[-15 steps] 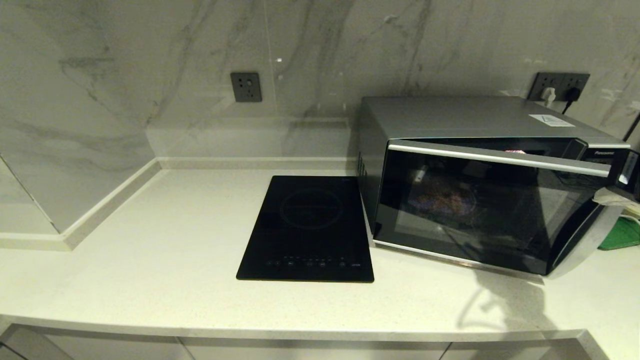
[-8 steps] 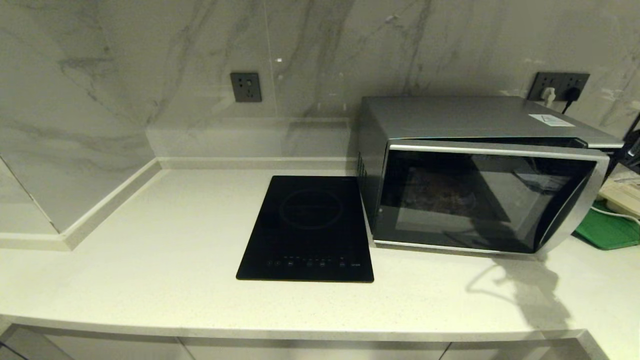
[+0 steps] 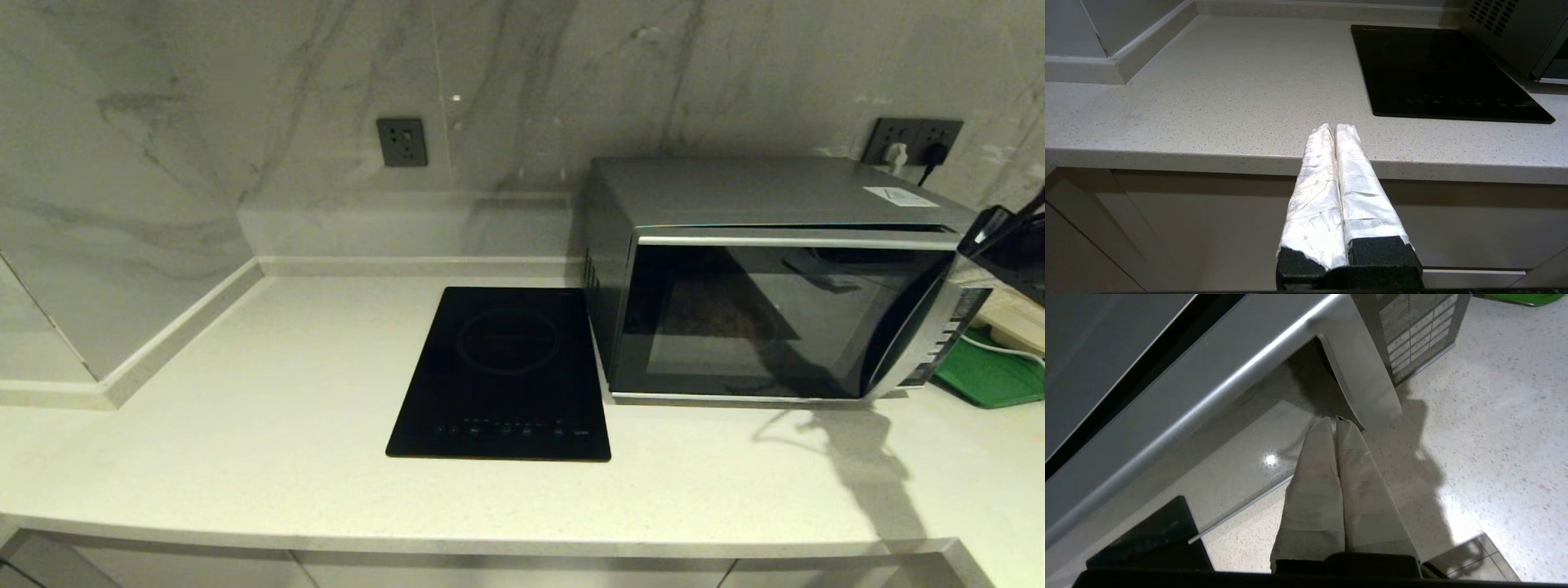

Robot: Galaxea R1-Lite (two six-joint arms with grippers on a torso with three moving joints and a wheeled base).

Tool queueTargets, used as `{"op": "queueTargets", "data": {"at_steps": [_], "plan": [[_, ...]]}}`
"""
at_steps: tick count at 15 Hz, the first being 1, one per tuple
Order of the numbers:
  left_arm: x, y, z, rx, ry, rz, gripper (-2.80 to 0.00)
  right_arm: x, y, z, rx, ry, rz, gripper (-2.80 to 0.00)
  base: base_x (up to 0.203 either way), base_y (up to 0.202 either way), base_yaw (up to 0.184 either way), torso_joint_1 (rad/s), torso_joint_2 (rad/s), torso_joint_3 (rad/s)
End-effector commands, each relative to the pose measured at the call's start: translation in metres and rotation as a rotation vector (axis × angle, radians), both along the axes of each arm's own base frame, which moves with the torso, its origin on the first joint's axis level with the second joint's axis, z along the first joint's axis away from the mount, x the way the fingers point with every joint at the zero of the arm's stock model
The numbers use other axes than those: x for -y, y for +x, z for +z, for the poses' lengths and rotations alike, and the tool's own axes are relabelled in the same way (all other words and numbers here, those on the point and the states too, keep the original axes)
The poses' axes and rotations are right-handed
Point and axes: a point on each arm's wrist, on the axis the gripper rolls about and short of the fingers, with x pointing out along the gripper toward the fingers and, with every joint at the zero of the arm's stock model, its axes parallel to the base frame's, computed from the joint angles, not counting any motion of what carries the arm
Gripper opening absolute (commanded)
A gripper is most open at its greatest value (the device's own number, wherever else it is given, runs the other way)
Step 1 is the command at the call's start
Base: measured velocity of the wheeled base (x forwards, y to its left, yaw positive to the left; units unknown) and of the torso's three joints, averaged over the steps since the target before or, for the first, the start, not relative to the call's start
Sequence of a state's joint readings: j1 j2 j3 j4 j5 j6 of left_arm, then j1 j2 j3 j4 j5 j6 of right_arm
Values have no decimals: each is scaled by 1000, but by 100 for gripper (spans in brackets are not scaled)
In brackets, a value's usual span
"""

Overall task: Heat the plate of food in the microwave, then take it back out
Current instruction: Close the microwave oven

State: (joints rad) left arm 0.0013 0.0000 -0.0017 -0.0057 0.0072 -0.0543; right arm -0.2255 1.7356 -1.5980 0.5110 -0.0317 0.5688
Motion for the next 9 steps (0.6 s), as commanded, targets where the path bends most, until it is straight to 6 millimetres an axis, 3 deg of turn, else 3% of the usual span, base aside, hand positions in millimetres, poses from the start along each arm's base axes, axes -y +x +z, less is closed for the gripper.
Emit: {"op": "queueTargets", "data": {"at_steps": [1,6,9], "plan": [[0,0,0,0,-1,1,-280,5,23,-13,-30,13,-5,-280,0,0,0,0,0,0],[0,0,0,0,-1,1,-280,11,52,-23,39,7,10,-280,0,0,0,0,0,0],[0,0,0,0,-1,1,-280,10,57,-23,76,25,53,-280,0,0,0,0,0,0]]}}
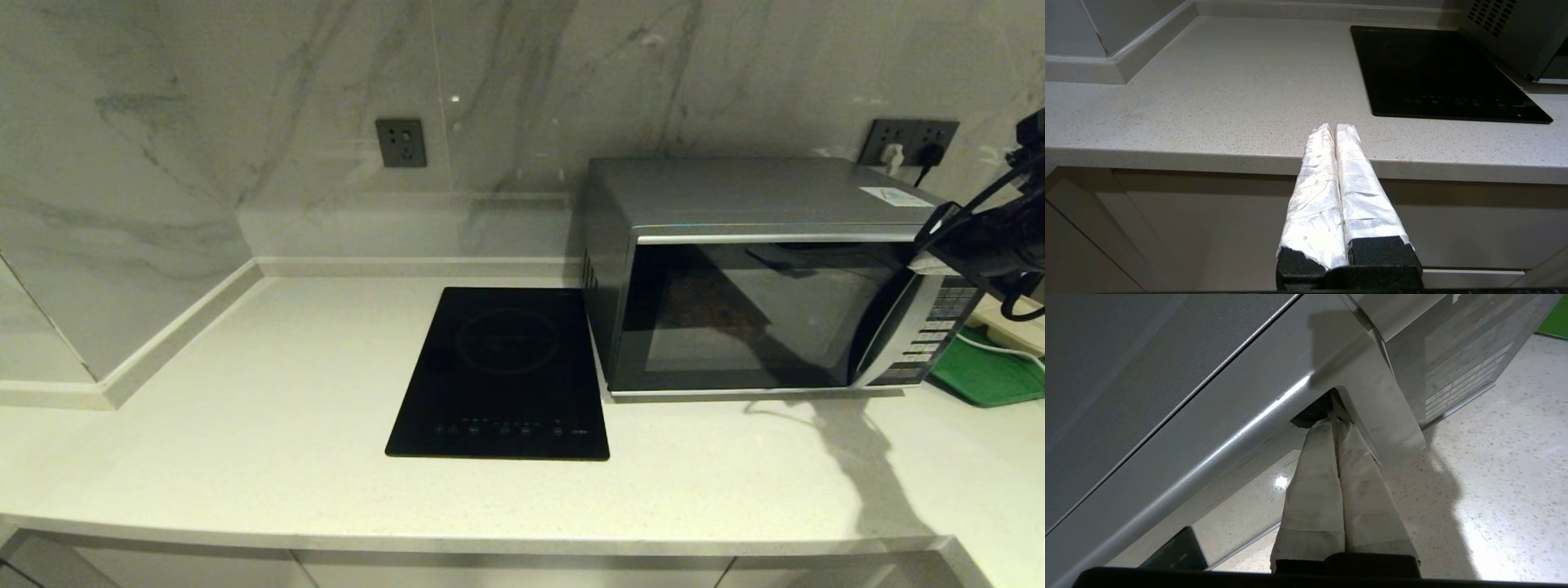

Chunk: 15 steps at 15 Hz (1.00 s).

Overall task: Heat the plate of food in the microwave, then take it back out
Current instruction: Close the microwave oven, then open the microwave oven

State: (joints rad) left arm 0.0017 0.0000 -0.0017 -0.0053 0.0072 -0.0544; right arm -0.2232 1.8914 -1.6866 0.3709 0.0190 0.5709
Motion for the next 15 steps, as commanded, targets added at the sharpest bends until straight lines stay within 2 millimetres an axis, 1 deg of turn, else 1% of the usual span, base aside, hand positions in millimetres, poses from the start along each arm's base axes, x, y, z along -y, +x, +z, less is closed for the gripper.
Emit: {"op": "queueTargets", "data": {"at_steps": [1,4,6,7,10,13,14,15], "plan": [[0,0,0,1,-1,0,-280,0,5,-4,5,12,18,-280,0,0,0,0,0,0],[0,0,0,1,-1,0,-280,0,4,-7,-3,19,23,-280,0,0,0,0,0,0],[0,0,0,1,-1,0,-280,-2,-5,-7,-15,18,24,-280,0,0,0,0,0,0],[0,0,0,1,-1,0,-280,-4,-15,-4,-18,18,24,-280,0,0,0,0,0,0],[0,0,0,1,0,0,-280,-12,-51,1,-29,27,32,-280,0,0,0,0,0,0],[0,0,0,1,-1,0,-280,-17,-97,13,-23,60,58,-280,0,0,0,0,0,0],[0,0,0,1,-1,0,-280,-11,-116,18,-25,123,94,-280,0,0,0,0,0,0],[0,0,0,1,-1,0,-280,0,-130,20,-30,192,109,-280,0,0,0,0,0,0]]}}
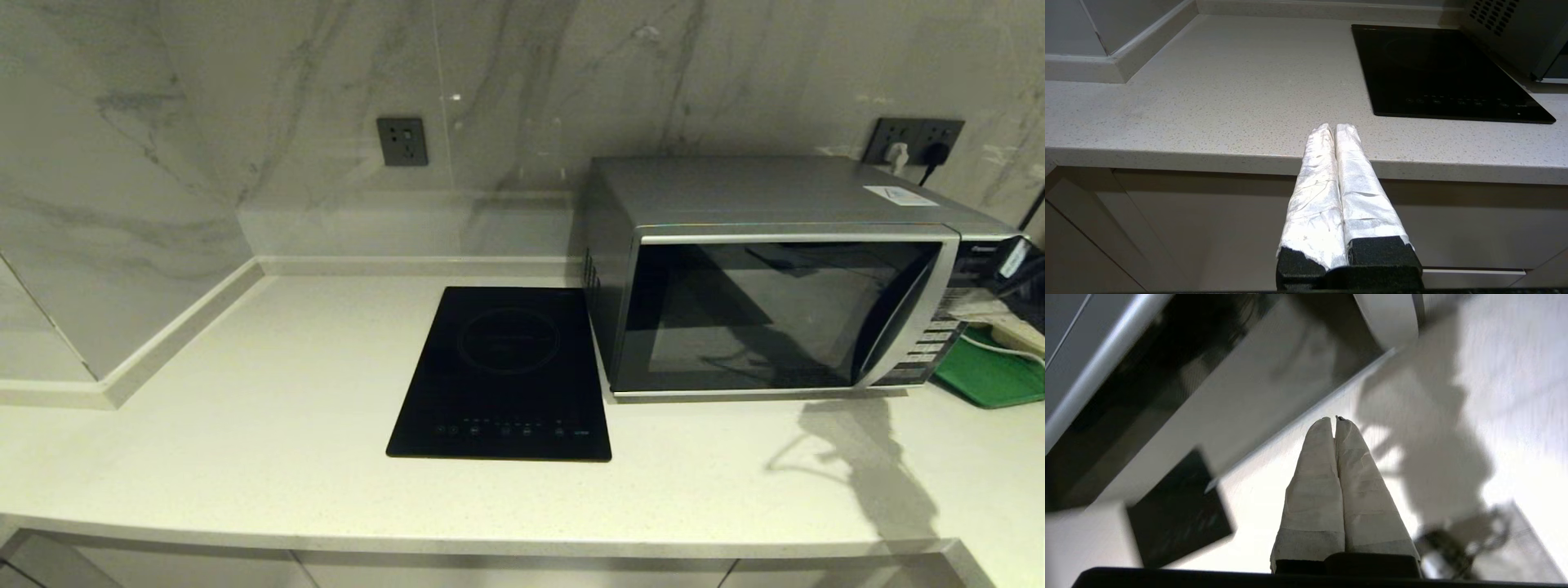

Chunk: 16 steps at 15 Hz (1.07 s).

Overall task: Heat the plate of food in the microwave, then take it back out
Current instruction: Open the microwave oven

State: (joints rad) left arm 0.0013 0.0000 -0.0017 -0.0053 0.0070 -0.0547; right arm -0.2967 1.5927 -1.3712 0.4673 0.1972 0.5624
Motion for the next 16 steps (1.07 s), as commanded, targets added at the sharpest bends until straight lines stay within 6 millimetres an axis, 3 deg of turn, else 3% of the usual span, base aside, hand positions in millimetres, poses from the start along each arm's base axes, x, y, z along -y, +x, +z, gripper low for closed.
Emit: {"op": "queueTargets", "data": {"at_steps": [1,3,6,10,16], "plan": [[0,0,0,1,-1,1,-280,20,-46,17,56,136,32,-280,0,0,0,0,0,0],[0,0,0,1,-1,1,-280,50,-70,9,64,267,68,-280,0,0,0,0,0,0],[0,0,0,1,-1,1,-280,85,-86,-32,-8,331,225,-280,0,0,0,0,0,0],[0,0,0,1,-1,1,-280,115,-71,-90,-88,454,276,-280,0,0,0,0,0,0],[0,0,0,1,-1,1,-280,171,-29,-156,-32,398,244,-280,0,0,0,0,0,0]]}}
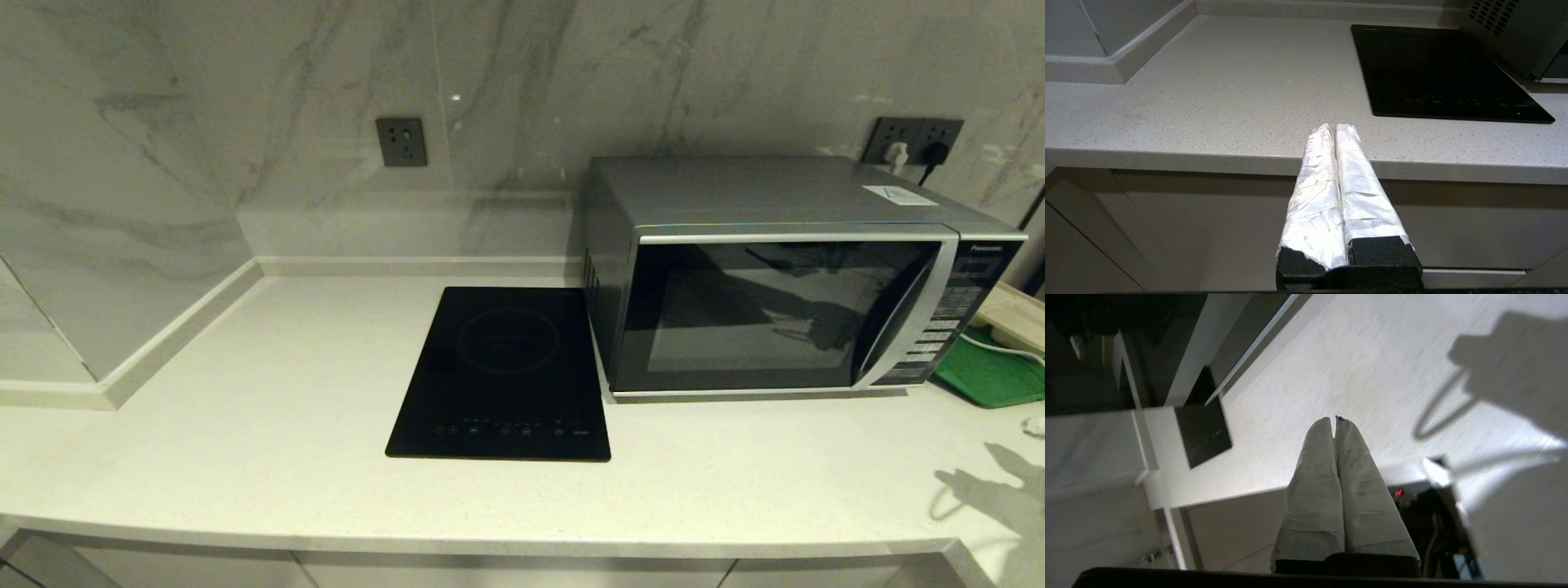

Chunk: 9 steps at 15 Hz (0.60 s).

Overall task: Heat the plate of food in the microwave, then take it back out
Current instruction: Open the microwave oven

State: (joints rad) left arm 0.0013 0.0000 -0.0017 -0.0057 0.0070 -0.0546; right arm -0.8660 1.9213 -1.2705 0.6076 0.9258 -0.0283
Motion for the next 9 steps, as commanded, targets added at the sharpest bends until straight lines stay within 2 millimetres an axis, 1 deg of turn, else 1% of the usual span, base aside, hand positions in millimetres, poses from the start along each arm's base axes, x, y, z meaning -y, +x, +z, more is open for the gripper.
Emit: {"op": "queueTargets", "data": {"at_steps": [1,4,6,9], "plan": [[0,0,0,0,-1,1,-280,25,21,-43,-23,42,-11,-280,0,0,0,0,0,0],[0,0,0,0,-1,1,-280,44,52,-76,-5,78,22,-280,0,0,0,0,0,0],[0,0,0,0,-1,1,-280,56,71,-91,20,85,45,-280,0,0,0,0,0,0],[0,0,0,0,-1,2,-280,61,99,-104,68,89,99,-280,0,0,0,0,0,0]]}}
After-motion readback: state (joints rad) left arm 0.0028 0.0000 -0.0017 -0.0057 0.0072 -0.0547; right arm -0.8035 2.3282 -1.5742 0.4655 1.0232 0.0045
